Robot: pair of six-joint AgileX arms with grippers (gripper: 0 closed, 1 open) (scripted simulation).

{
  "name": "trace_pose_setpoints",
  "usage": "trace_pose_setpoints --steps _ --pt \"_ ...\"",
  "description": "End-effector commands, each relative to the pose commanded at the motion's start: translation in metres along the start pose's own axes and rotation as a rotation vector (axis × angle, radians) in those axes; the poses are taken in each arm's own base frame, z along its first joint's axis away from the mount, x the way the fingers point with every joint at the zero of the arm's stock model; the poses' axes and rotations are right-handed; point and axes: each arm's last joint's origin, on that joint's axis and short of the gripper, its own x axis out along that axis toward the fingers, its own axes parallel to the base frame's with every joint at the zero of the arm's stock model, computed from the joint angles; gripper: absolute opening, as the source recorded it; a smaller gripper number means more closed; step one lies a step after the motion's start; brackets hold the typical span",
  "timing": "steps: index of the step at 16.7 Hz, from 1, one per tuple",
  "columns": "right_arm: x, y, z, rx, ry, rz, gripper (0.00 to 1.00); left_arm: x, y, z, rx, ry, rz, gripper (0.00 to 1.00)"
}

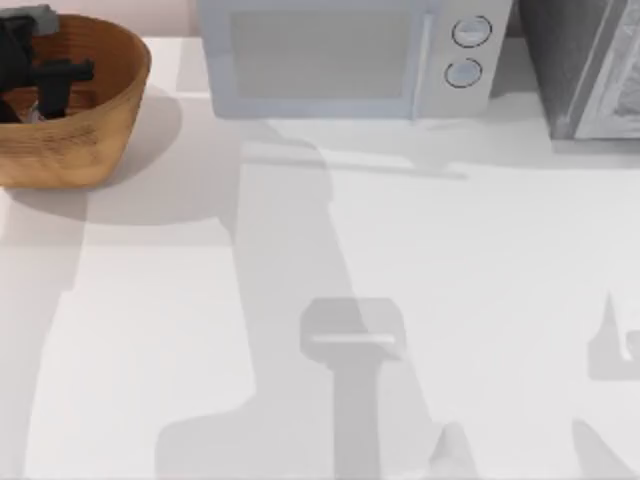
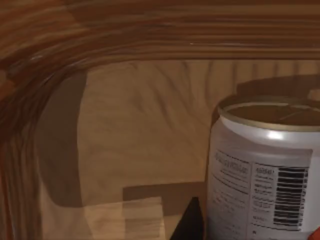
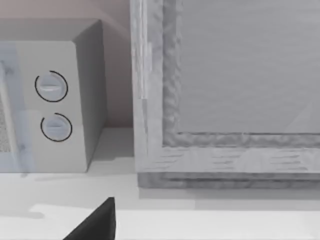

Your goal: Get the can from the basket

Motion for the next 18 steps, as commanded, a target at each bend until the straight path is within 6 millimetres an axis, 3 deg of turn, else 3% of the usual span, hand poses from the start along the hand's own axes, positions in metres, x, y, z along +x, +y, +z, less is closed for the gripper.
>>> trace_pose_setpoints --steps 4,5,12,13,15,18 --pt "0.000 0.000 0.000 0.000 0.000 0.000 1.00 0.000 0.000 0.000 0.000 0.000 0.000 0.02" --pt "0.000 0.000 0.000 0.000 0.000 0.000 1.00 0.000 0.000 0.000 0.000 0.000 0.000 0.00" --pt "0.000 0.000 0.000 0.000 0.000 0.000 1.00 0.000 0.000 0.000 0.000 0.000 0.000 0.00" --pt "0.000 0.000 0.000 0.000 0.000 0.000 1.00 -0.028 -0.003 -0.005 -0.017 -0.026 0.010 0.00" --pt "0.000 0.000 0.000 0.000 0.000 0.000 1.00 -0.030 -0.004 -0.005 -0.014 -0.031 0.015 0.00" --pt "0.000 0.000 0.000 0.000 0.000 0.000 1.00 -0.051 -0.012 -0.010 0.007 -0.076 0.051 0.00"
